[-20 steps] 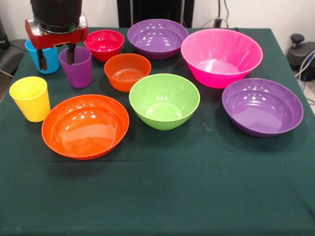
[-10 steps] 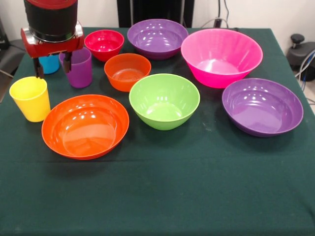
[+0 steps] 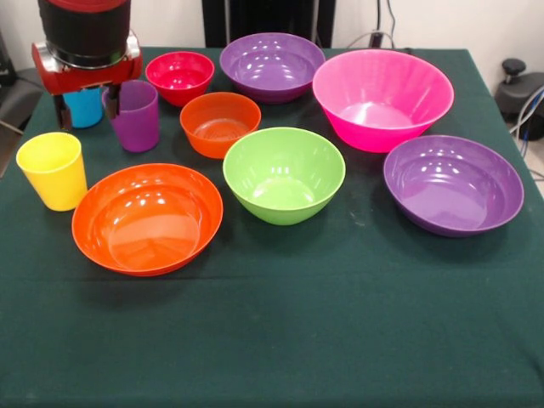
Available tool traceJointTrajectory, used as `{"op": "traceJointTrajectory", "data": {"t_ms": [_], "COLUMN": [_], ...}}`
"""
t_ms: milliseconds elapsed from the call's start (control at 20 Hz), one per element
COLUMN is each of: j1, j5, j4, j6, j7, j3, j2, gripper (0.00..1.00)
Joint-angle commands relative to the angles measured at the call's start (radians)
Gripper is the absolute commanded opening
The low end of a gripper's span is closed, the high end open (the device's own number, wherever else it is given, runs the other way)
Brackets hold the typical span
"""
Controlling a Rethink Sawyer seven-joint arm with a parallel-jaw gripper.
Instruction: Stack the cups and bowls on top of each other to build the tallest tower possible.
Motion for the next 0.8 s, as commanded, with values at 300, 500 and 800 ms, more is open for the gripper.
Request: {"op": "traceJointTrajectory", "data": {"t_ms": [300,500,800], "j1": [-0.003,-0.008,-0.034], "j5": [-0.085,-0.087,-0.078], "j4": [0.022,0.037,0.145], "j6": [0.144,0.133,0.044], "j7": [-0.434,-0.430,-0.362], "j3": [0.001,-0.004,-0.019], "j2": [-0.051,-0.053,-0.054], "gripper": [1.00,1.00,1.00]}}
